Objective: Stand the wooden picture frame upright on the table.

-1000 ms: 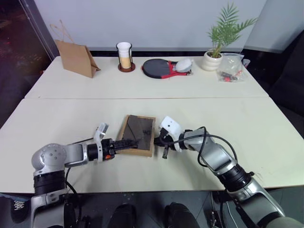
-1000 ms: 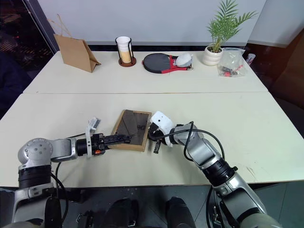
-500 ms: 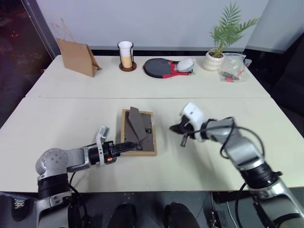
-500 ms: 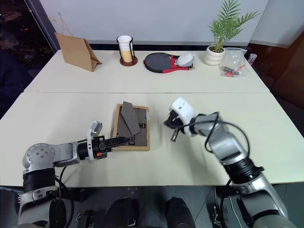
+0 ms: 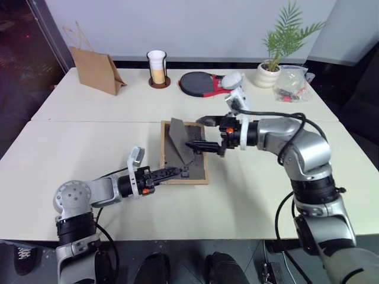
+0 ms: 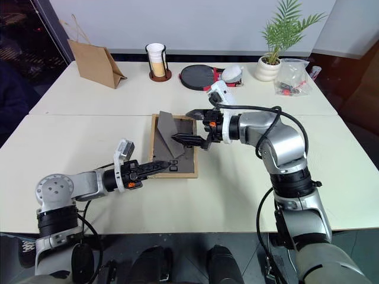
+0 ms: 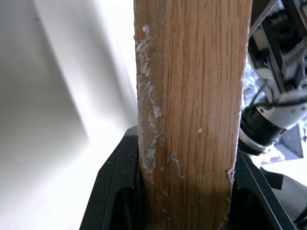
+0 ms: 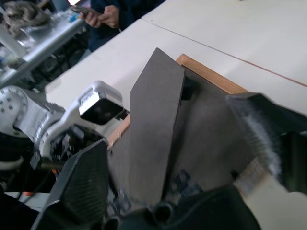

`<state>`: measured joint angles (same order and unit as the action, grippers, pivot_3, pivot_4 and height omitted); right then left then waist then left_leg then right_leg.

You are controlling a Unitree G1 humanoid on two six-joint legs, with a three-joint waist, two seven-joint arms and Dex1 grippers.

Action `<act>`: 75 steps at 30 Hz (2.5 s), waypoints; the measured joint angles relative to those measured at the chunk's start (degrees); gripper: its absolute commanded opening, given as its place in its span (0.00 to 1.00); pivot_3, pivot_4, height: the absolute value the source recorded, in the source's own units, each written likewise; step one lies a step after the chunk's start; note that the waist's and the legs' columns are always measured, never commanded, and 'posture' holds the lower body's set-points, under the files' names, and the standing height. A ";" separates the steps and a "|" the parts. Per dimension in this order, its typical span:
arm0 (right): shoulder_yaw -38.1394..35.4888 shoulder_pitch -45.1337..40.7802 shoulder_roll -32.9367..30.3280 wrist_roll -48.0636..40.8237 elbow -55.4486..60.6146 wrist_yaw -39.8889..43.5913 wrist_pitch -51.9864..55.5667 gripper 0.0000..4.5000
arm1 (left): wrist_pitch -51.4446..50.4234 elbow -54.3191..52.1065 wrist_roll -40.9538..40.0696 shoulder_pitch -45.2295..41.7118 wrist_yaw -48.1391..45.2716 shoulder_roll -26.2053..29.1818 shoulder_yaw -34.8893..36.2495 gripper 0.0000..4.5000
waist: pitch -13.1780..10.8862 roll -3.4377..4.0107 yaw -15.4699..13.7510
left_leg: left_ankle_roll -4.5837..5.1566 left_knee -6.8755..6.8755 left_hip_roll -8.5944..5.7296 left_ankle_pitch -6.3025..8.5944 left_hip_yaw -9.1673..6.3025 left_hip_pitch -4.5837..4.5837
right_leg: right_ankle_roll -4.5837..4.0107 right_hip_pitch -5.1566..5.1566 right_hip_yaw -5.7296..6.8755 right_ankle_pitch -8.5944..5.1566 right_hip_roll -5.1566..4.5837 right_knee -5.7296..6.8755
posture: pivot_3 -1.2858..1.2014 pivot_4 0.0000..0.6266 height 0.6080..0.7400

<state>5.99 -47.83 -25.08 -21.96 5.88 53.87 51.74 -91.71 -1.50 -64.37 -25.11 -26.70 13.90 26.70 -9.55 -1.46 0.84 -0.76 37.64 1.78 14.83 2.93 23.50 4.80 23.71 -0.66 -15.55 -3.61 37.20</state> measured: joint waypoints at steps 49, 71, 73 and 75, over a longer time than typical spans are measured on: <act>6.96 -2.07 3.68 -3.11 -0.80 -1.83 -0.86 0.99 | 11.40 1.23 -1.37 6.38 -3.84 4.52 -6.07 0.24 | -0.01 0.01 0.21 | -0.17 -0.55 0.01 -0.10 0.06 0.45 | -0.03 0.75 -0.05 -0.01 -0.06 -0.11 | 0.52 0.24 1.00; 5.65 0.42 -2.88 -4.58 10.15 -6.20 3.24 0.99 | 9.58 1.48 -13.35 2.19 10.40 2.28 -4.47 0.24 | -0.01 0.01 0.05 | -0.15 -0.46 -0.03 -0.10 0.05 0.54 | -0.02 0.76 -0.02 0.00 -0.05 -0.12 | 0.52 0.24 1.00; 6.78 0.42 -4.91 -3.28 9.69 -5.43 1.36 0.99 | 9.62 0.19 -16.11 2.18 11.56 2.43 -4.54 0.24 | -0.01 0.01 0.01 | -0.15 -0.46 -0.04 -0.10 0.05 0.55 | -0.01 0.76 -0.02 0.00 -0.04 -0.12 | 0.52 0.24 1.00; 6.76 0.42 -7.39 -2.82 9.49 -4.38 0.14 0.99 | 9.73 -0.21 -18.35 2.26 12.97 3.05 -4.86 0.24 | -0.01 0.01 -0.05 | -0.14 -0.45 -0.05 -0.11 0.05 0.55 | -0.01 0.76 -0.02 0.00 -0.03 -0.12 | 0.52 0.24 1.00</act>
<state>12.75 -47.41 -32.47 -24.77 15.37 49.49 51.87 -81.98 -1.71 -82.72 -22.85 -13.72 16.95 21.83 -9.56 -1.45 0.79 -0.91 37.19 1.73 14.73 2.98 24.06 4.79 24.47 -0.68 -15.55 -3.64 37.08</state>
